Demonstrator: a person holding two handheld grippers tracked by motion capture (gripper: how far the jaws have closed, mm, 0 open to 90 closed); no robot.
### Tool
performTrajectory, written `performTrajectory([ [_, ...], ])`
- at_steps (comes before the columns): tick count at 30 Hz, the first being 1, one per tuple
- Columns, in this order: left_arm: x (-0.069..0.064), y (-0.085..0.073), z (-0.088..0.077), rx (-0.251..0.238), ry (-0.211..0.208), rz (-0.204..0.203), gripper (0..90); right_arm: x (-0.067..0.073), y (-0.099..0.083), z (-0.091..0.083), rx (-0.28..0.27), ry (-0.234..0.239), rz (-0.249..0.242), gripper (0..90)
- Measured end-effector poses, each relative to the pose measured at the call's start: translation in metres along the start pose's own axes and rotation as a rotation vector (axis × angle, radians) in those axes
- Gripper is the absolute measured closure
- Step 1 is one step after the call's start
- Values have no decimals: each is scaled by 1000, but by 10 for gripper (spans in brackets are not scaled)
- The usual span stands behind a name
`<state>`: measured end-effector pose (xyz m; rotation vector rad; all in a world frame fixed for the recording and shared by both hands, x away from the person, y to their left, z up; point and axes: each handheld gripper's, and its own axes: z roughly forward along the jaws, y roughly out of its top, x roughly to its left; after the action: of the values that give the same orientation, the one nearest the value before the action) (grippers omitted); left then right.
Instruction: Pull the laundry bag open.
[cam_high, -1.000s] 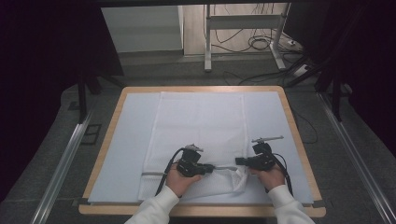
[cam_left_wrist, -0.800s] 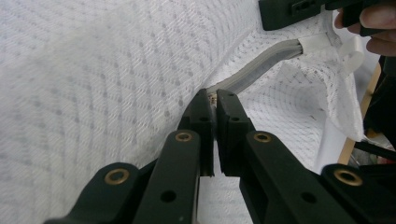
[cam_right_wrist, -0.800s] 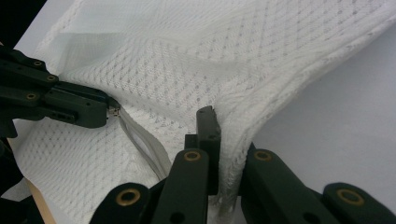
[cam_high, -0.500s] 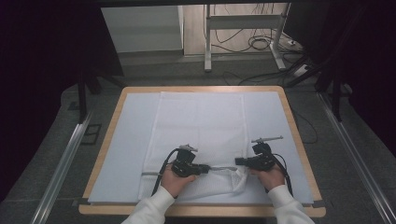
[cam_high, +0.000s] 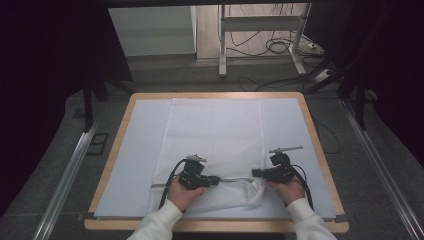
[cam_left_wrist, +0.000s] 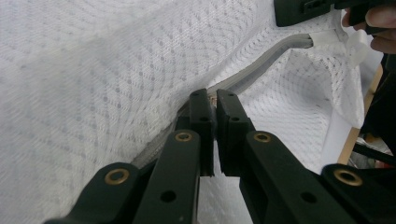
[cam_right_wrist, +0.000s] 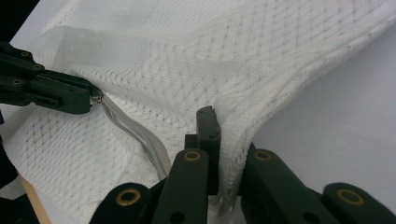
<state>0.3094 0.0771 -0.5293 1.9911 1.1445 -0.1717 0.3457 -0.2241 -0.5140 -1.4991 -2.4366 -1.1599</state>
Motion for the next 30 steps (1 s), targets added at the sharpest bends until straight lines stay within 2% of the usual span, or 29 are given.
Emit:
performTrajectory([
  [19,8,-7,-9,1,21,-14,870,-1,0,1,10,-1,-2,883],
  [25,13,-11,-17,-10,20,-28,870,-1,0,0,8,1,-4,883],
  [30,17,-15,-26,-19,39,-31,870,0,0,1,13,-1,-5,883],
])
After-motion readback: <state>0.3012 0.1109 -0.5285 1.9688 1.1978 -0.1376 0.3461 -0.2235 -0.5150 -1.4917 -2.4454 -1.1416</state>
